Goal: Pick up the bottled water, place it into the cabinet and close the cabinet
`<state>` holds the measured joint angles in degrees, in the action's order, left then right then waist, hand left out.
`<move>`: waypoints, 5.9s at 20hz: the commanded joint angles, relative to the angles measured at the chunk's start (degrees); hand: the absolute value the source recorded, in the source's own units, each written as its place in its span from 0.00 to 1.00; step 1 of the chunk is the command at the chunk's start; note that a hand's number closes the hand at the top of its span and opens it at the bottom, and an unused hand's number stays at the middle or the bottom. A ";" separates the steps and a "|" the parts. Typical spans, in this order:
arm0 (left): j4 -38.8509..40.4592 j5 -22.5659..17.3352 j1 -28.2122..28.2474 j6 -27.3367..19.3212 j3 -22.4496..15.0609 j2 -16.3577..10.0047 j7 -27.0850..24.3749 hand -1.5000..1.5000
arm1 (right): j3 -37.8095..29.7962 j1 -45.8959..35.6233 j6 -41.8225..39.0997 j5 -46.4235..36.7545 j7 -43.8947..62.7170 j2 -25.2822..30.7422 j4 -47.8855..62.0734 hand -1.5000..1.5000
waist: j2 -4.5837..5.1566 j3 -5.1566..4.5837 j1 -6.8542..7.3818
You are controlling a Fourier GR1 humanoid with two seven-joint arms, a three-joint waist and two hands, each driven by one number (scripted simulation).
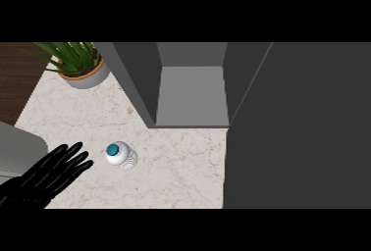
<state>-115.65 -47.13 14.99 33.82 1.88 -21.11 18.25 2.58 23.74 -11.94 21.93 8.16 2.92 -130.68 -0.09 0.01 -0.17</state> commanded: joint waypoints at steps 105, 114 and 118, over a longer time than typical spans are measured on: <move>96.03 49.01 -41.39 21.95 4.10 13.28 -53.46 1.00 | 6.58 10.26 -7.71 -7.46 -17.27 -0.94 8.44 0.00 | 0.35 -0.12 -1.01; 92.06 35.55 -33.23 -0.25 19.31 12.47 -59.34 1.00 | 7.02 13.38 -8.30 -6.92 -18.11 -0.89 6.55 0.00 | 0.00 -0.04 -0.11; 88.24 31.28 -32.85 0.01 20.98 13.99 -56.76 1.00 | 6.42 12.68 -8.85 -6.79 -18.22 -0.45 8.58 0.00 | -0.11 0.03 0.21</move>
<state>-24.72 -12.32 -19.22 31.64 20.91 -8.38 -36.43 8.93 35.76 -19.59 15.64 -8.01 2.43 -124.60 -0.09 -0.04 0.04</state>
